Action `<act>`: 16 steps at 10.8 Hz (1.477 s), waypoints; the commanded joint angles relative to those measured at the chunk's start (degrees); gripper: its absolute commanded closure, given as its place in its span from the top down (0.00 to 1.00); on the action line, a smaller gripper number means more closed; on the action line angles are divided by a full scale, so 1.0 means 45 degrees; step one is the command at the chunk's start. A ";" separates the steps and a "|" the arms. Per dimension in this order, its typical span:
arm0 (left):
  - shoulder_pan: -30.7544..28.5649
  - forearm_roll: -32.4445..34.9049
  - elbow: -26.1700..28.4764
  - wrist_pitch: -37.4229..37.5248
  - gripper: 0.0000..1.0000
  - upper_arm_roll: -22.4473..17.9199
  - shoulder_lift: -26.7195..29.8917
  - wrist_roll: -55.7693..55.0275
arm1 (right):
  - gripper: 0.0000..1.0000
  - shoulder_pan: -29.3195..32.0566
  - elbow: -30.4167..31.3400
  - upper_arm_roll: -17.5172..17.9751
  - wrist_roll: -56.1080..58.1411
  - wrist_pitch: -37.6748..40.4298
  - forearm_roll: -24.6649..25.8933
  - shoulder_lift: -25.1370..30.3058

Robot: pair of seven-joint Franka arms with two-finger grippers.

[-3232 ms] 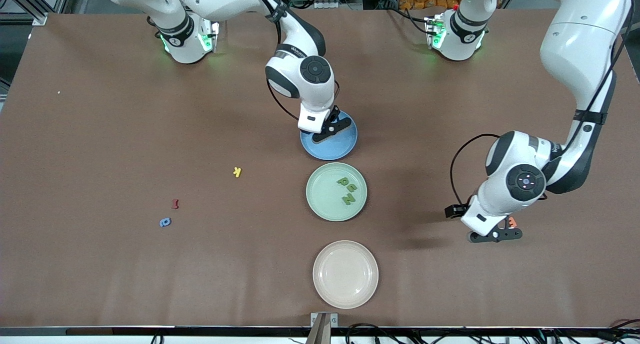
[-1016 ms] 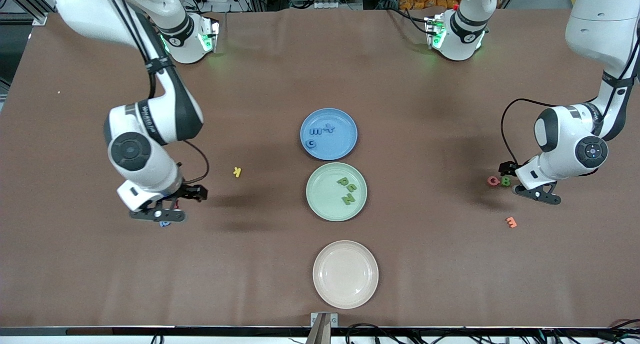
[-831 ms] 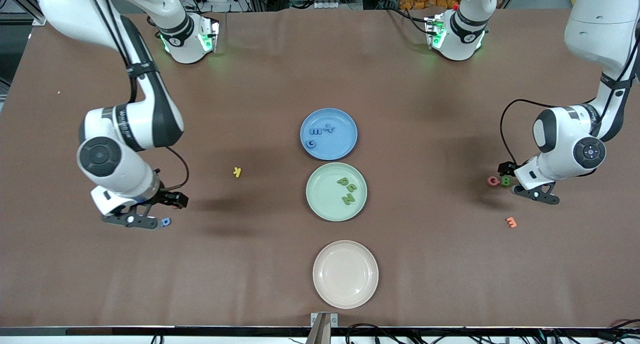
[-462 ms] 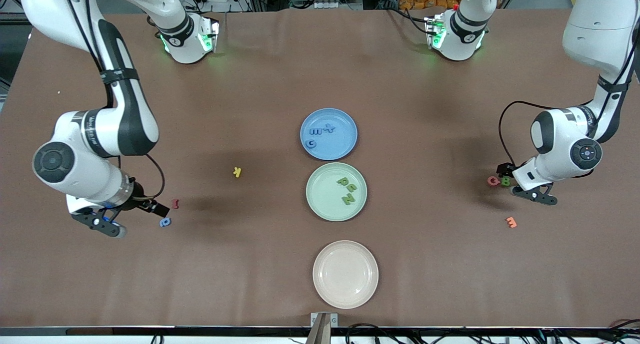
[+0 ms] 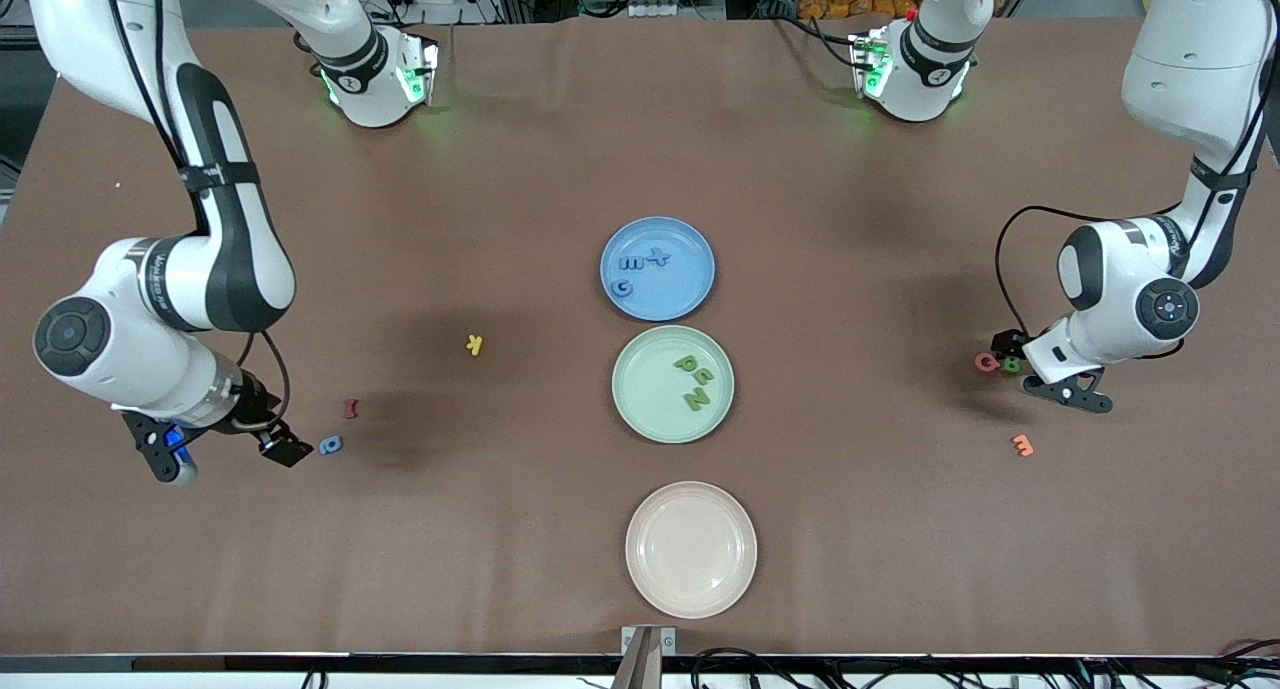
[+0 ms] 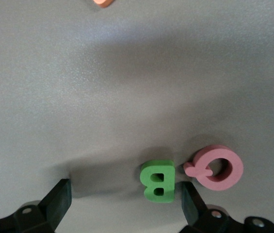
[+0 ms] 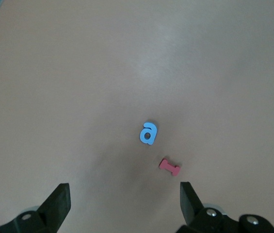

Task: Sort letters by color into matching plates
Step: 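Grasp the blue a with the right gripper while the left gripper grasps the B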

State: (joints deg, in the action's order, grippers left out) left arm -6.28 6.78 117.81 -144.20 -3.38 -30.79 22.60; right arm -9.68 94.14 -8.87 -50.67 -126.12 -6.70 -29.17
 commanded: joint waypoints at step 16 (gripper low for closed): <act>0.0223 -0.0432 -0.0535 -0.0320 0.00 -0.0031 -0.0034 0.0682 | 1.00 0.0433 0.0897 0.0057 -0.2842 -0.3907 -0.0348 -0.2404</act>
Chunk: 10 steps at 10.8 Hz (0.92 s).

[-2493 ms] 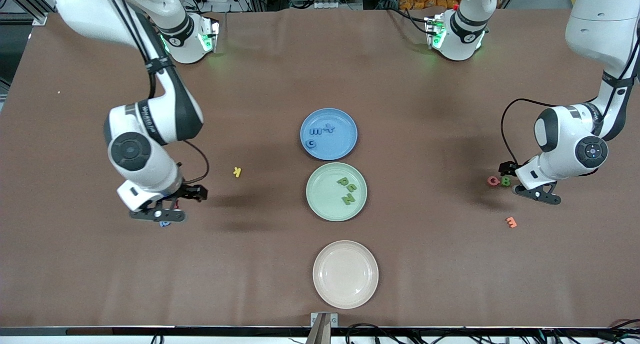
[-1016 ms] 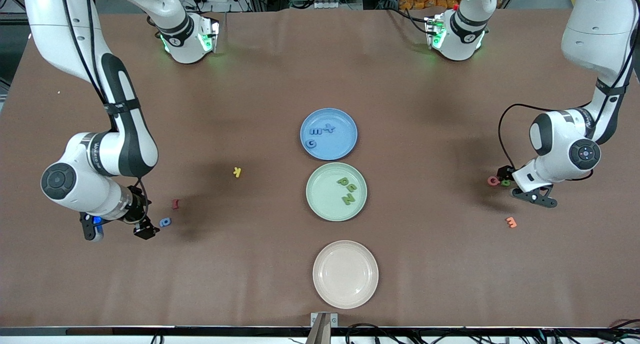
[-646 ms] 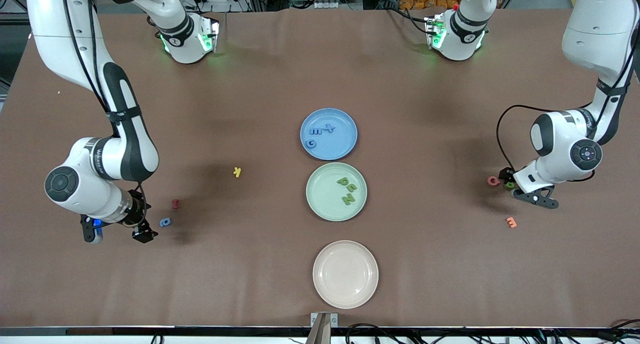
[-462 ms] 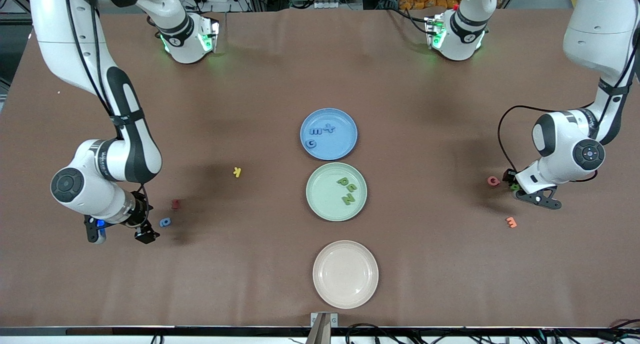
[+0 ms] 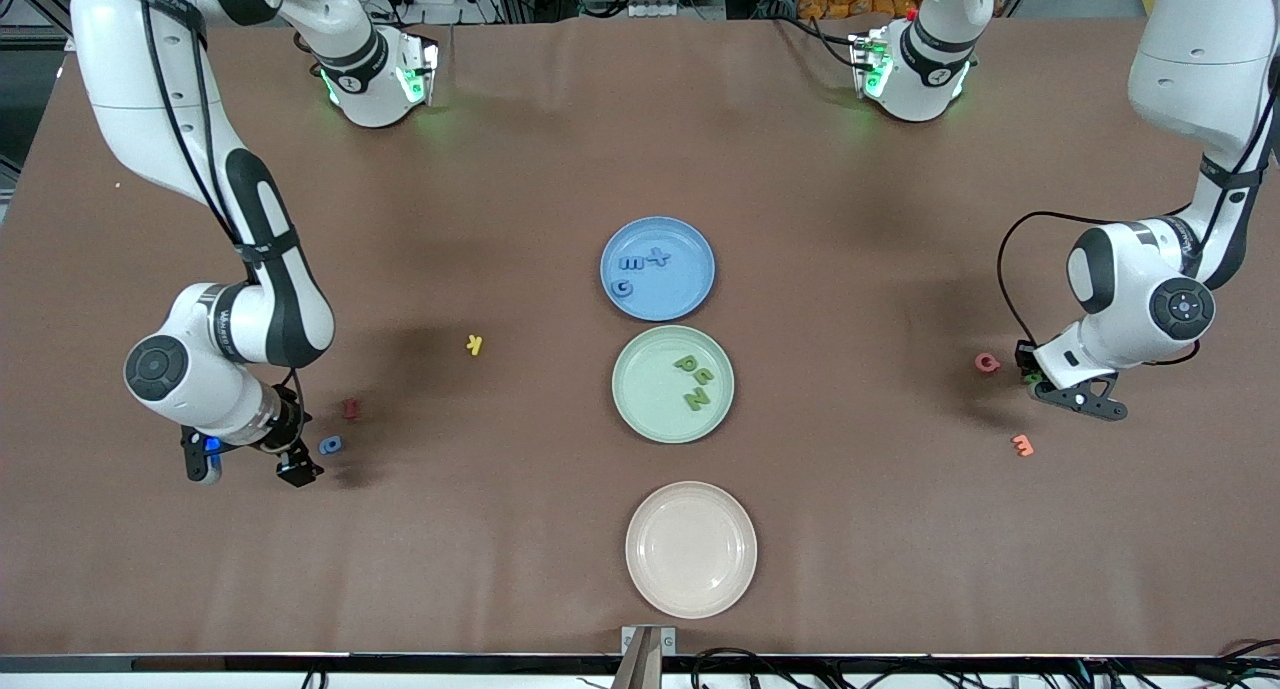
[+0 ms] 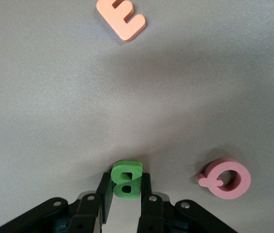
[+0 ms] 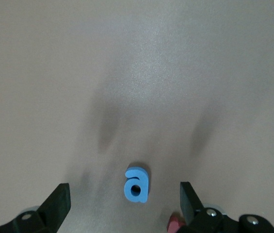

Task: Sort letters by color into matching plates
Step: 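Grasp the blue a with the right gripper while the left gripper grasps the B, then carry the green B onto the green plate and open the left gripper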

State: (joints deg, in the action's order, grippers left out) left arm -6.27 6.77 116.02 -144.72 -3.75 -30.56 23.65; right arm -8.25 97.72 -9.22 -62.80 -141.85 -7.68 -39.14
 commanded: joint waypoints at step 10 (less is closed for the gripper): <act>0.4514 -0.2909 -0.1386 -0.0184 0.00 0.0675 0.0600 -0.1166 | 0.63 -0.0041 0.0569 0.0155 0.0030 -0.1778 -0.0109 -0.0618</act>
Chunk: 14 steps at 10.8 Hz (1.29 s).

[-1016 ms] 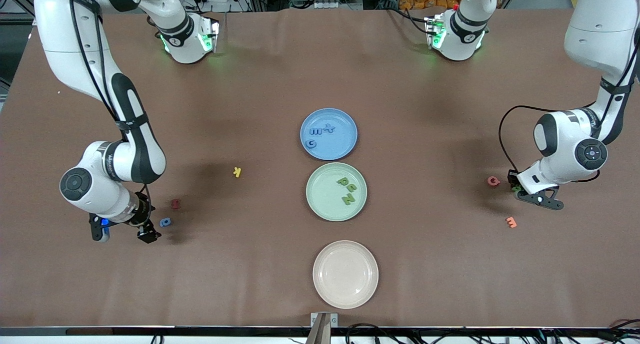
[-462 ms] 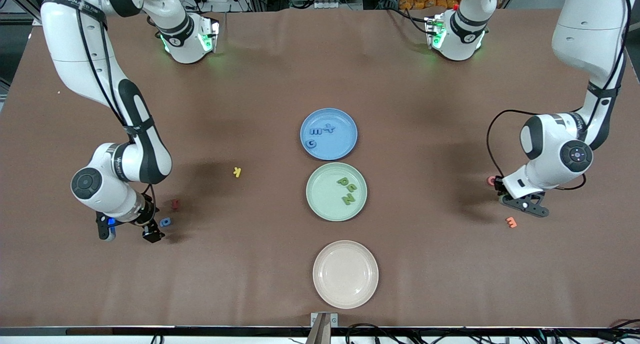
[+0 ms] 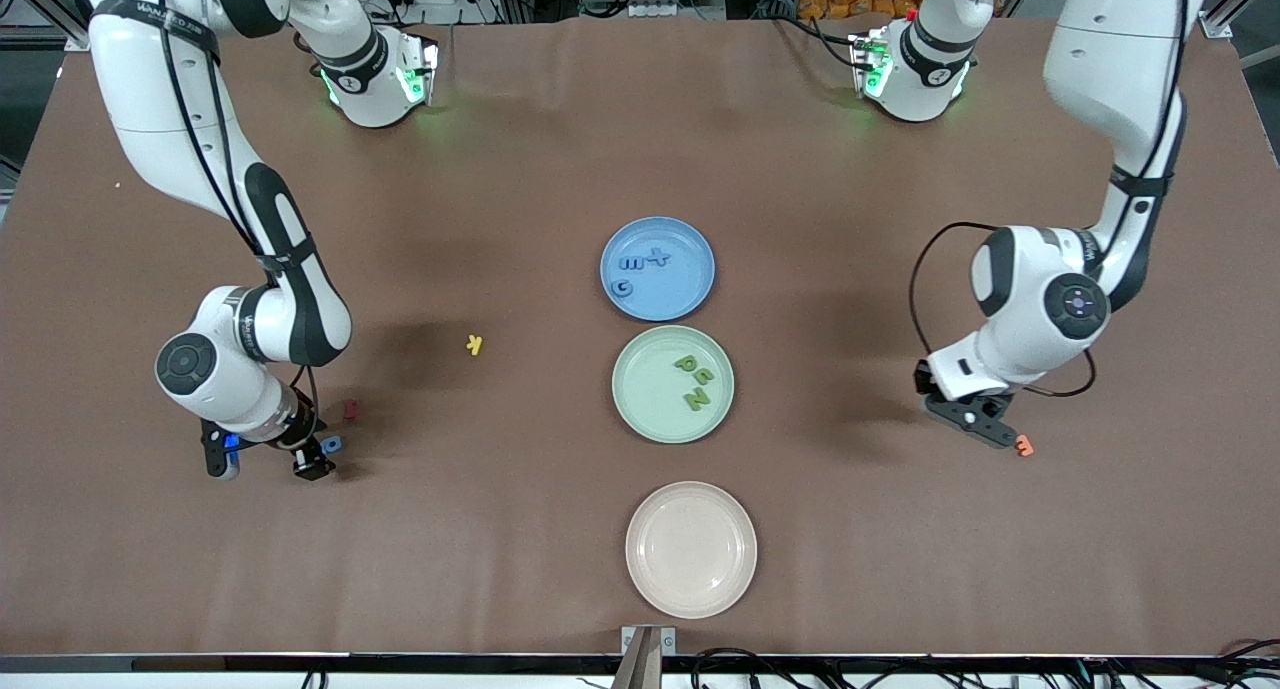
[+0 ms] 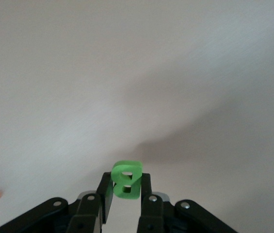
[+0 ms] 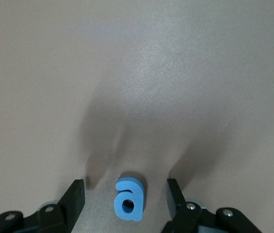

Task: Sort letters by color into matching plates
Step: 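Carry the green B onto the green plate and open the left gripper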

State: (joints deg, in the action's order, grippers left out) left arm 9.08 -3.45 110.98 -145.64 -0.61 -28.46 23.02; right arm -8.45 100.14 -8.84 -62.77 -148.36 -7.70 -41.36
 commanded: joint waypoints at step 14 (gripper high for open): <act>0.5815 -0.0543 -0.4465 0.0021 0.00 0.0643 -0.3108 -1.2340 | 0.24 -0.0037 0.0031 0.0245 0.2344 -0.0215 -0.0067 -0.0360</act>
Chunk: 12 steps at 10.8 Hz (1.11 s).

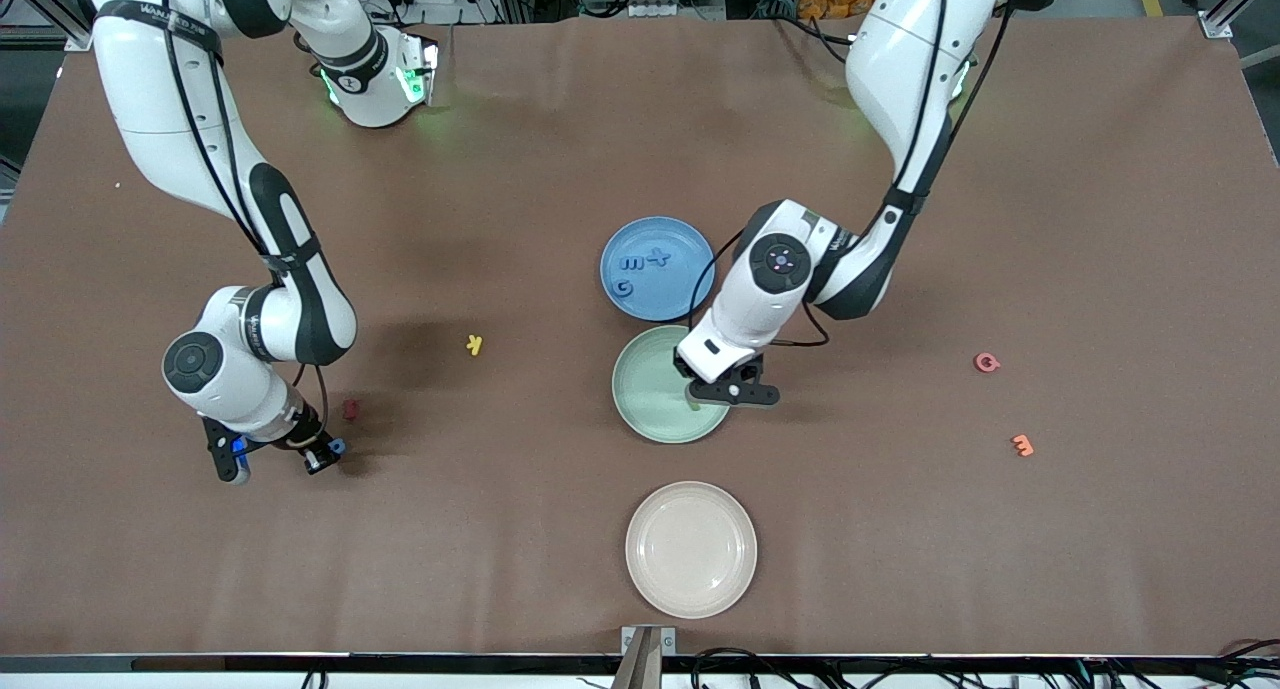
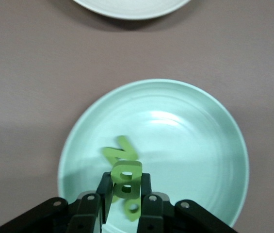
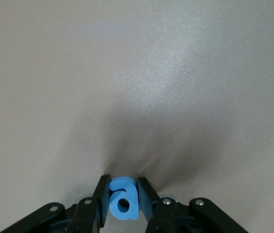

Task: Sort letters by color into matching plates
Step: 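Carry the green B onto the green plate and open the left gripper, then withdraw the left gripper from the plate while the right gripper lifts the a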

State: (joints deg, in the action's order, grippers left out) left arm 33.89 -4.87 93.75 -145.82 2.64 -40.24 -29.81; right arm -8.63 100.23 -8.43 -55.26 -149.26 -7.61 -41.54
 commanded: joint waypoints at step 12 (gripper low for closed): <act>-0.2505 0.1003 -0.0832 0.3180 1.00 -0.0098 0.1908 0.3173 | 0.20 -0.0133 -0.0125 0.0370 0.3373 -0.0015 0.0206 -0.0085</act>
State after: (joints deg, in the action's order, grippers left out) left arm 27.03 -1.59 88.34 -136.85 1.89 -35.76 -24.74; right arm -8.91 100.01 -7.58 -41.50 -149.26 -7.45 -41.54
